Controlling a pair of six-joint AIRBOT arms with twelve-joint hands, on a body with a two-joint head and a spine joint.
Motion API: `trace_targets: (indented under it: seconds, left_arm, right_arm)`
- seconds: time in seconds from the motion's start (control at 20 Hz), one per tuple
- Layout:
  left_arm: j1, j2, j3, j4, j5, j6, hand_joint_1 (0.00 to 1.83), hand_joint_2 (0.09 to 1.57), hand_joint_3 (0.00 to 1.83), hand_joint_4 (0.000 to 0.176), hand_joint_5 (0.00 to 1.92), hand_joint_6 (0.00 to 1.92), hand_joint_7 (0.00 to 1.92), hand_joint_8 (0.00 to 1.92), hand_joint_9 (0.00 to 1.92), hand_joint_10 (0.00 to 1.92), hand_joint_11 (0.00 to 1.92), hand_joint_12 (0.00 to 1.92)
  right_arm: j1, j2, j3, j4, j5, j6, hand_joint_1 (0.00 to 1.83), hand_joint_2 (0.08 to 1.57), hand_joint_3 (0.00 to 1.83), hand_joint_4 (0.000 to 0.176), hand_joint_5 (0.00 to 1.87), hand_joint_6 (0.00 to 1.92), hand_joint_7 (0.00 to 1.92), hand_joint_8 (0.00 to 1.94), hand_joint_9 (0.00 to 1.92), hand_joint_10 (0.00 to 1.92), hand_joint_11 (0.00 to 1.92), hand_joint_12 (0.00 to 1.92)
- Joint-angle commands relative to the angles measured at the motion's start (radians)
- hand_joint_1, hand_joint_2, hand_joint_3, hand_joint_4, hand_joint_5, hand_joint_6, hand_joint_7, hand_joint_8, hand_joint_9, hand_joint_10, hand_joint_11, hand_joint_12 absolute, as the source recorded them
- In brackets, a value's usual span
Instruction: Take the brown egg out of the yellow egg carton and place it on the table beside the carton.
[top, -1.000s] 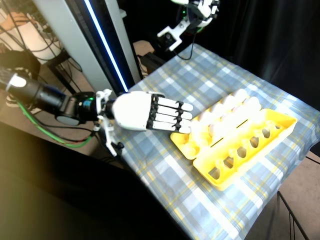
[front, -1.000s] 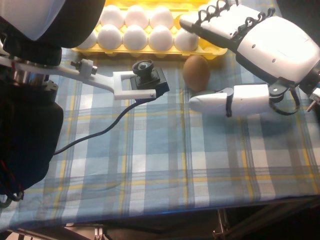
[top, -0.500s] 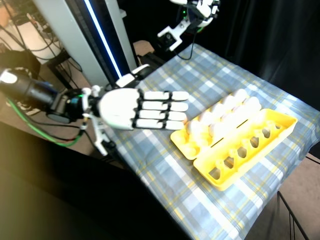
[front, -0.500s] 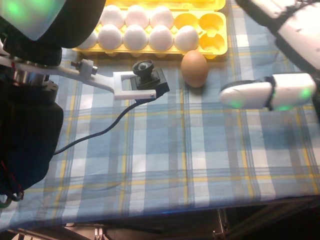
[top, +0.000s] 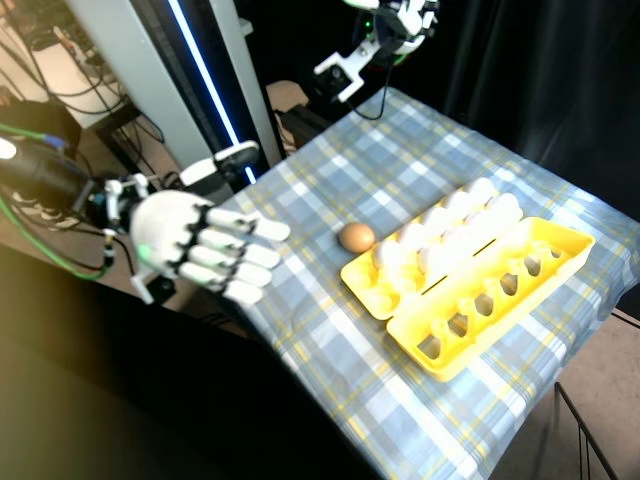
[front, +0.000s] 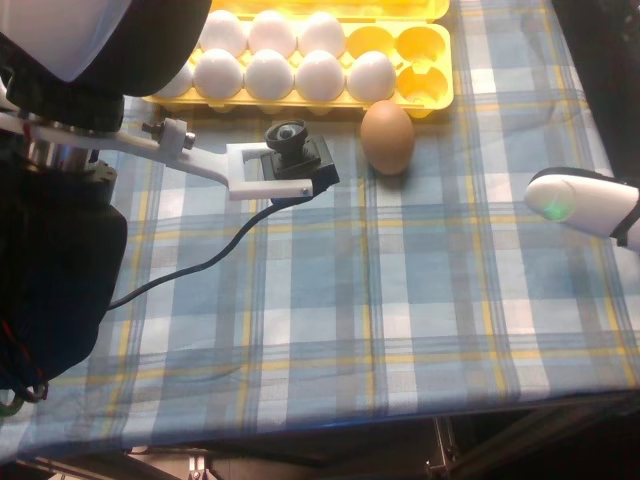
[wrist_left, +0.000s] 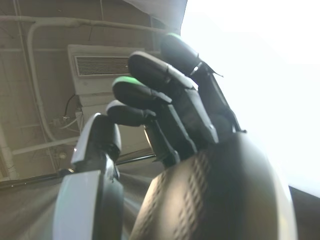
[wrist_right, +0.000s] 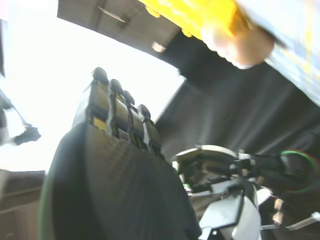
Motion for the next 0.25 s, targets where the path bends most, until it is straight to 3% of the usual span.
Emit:
trace_targets:
  seconds: [0.0,0.05,0.2]
  left_arm:
    - [-0.021,-0.015,-0.008,0.034,-0.082,-0.013,0.85,1.31,0.0,0.0,0.9,1.5,0.98,1.26,0.89,1.04,0.61,1.05]
    - [-0.021,-0.016,-0.008,0.034,-0.082,-0.013,0.84,1.3,0.0,0.0,0.9,1.53,0.96,1.29,0.87,1.06,0.6,1.03]
    - [-0.021,-0.017,-0.008,0.034,-0.082,-0.013,0.83,1.31,0.0,0.0,0.89,1.48,0.94,1.29,0.84,1.08,0.57,1.14]
  right_arm:
    - [0.006,-0.013,0.0,-0.037,0.124,-0.002,0.17,0.63,0.01,0.056,0.0,0.0,0.0,0.0,0.0,0.0,0.0,0.0]
    - [0.002,-0.021,0.003,-0.034,0.124,-0.002,0.18,0.64,0.01,0.06,0.0,0.0,0.0,0.0,0.0,0.0,0.0,0.0]
    - [0.001,-0.035,0.01,-0.028,0.124,-0.002,0.19,0.64,0.01,0.046,0.0,0.0,0.0,0.0,0.0,0.0,0.0,0.0]
